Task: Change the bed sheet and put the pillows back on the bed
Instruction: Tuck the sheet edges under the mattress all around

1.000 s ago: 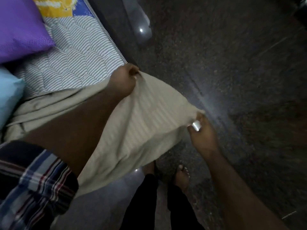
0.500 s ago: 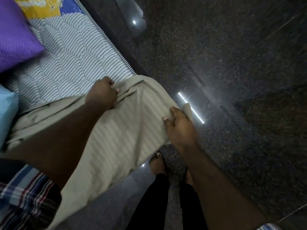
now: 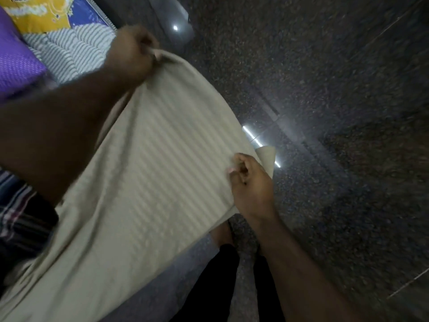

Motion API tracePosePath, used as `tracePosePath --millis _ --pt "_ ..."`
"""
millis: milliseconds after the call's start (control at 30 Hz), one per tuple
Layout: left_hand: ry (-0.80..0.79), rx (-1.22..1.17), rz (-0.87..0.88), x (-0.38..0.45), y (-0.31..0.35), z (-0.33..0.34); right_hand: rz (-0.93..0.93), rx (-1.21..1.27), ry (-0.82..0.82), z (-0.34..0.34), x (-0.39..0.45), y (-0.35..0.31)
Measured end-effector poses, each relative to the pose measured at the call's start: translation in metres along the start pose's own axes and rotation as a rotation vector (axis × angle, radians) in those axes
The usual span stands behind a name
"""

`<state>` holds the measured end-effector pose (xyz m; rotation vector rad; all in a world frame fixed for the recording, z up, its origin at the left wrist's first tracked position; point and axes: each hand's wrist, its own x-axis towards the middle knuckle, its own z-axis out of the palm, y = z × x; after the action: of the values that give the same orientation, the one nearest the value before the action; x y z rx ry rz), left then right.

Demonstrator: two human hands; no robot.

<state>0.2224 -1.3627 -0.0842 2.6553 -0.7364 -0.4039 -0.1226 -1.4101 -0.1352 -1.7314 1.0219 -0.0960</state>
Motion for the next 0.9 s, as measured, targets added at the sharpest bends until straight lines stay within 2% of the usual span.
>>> tracePosePath --millis 67,133,233,367,467,600,667,733,767,833,900 --pt "-0.115 -0.082 0.095 -0.021 -0.001 0.022 0.076 -0.041 0.102 -0.006 -0.014 0.021" --pt "-0.162 -0.053 0.209 -0.056 0.003 0.046 0.103 -0.027 0.141 -0.005 -0.032 0.037" --pt "-0.174 0.211 0.337 -0.123 0.027 0.076 0.196 0.073 0.015 0.005 -0.050 0.047" --pt "-0.336 0.373 0.542 -0.164 0.045 0.112 0.332 0.272 -0.137 0.022 -0.045 0.067" --pt "-0.324 0.569 0.613 -0.173 0.050 0.128 0.552 0.560 -0.133 0.028 -0.021 0.079" --pt "-0.321 0.717 0.533 -0.184 0.066 0.134 0.595 0.577 -0.096 0.030 -0.002 0.082" --pt "-0.388 0.797 0.444 -0.192 0.074 0.137 0.498 0.363 -0.176 0.023 -0.015 0.084" --pt "-0.457 0.830 0.339 -0.199 0.081 0.141 0.236 -0.015 -0.122 0.009 -0.041 0.089" --pt "-0.481 0.827 0.286 -0.200 0.085 0.145 0.079 -0.107 -0.067 0.000 -0.053 0.087" --pt "-0.509 0.832 0.200 -0.200 0.090 0.155 -0.142 -0.095 -0.013 -0.009 -0.064 0.084" --pt "-0.541 0.853 0.152 -0.200 0.096 0.162 -0.206 -0.044 -0.102 -0.011 -0.051 0.082"
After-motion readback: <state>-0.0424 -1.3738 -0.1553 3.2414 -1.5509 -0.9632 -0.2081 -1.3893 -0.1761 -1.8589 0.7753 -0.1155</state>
